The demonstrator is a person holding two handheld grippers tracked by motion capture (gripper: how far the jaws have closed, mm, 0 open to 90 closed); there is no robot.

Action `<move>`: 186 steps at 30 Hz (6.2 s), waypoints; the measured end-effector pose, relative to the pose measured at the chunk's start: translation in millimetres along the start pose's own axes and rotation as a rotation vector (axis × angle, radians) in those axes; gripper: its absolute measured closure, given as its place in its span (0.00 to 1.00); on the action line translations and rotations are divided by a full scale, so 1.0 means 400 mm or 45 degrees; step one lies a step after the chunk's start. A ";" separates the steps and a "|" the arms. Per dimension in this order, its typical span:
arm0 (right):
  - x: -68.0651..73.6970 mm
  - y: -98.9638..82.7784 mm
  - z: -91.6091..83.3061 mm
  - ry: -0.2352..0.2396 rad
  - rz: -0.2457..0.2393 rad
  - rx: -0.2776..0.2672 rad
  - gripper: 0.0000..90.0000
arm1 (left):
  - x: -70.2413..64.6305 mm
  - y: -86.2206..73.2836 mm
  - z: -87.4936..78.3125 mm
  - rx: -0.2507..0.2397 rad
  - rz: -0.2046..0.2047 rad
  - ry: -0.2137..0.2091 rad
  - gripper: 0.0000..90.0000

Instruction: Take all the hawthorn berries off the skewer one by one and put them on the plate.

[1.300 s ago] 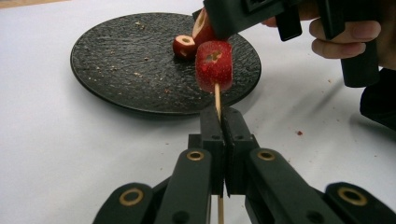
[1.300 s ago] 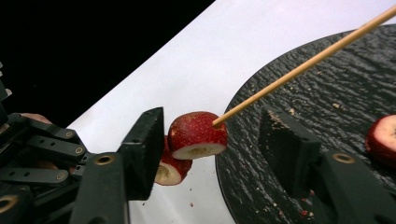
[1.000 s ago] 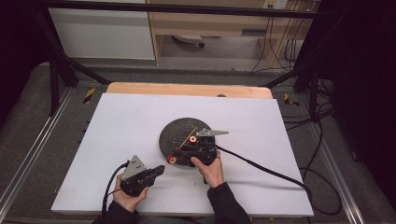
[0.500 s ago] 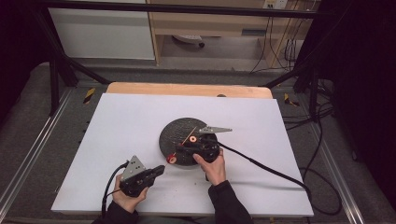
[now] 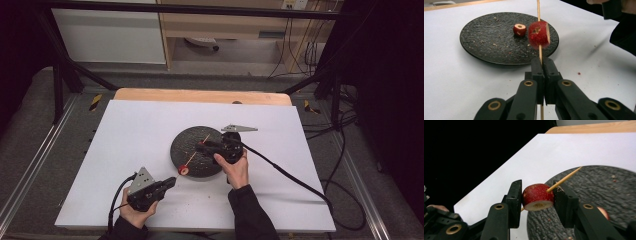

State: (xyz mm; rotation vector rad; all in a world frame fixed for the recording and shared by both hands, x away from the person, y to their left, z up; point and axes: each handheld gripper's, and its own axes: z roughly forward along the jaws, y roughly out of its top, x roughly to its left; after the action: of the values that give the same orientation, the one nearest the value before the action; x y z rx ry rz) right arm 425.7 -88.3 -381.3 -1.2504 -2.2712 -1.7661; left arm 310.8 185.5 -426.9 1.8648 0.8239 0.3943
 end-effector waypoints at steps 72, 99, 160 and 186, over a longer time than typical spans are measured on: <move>-0.103 -0.068 0.000 -0.251 -0.092 0.178 0.47 | 0.018 -0.004 -0.004 0.009 -0.032 0.024 0.98; 0.037 -0.071 -0.022 -0.072 -0.067 0.074 0.05 | 0.018 -0.003 -0.001 0.011 -0.034 0.039 0.98; 0.061 -0.063 0.046 -0.029 0.091 -0.040 0.67 | 0.007 0.003 -0.008 -0.023 -0.013 0.029 0.98; -0.040 0.095 -0.027 -0.225 0.044 -0.083 0.67 | 0.010 0.001 -0.012 -0.028 -0.021 0.026 0.98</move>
State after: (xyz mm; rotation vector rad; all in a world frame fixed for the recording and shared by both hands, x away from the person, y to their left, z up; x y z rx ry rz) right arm 453.7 -104.5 -353.6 -1.5050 -2.2806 -1.7988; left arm 311.1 191.2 -424.7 1.8356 0.8449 0.4116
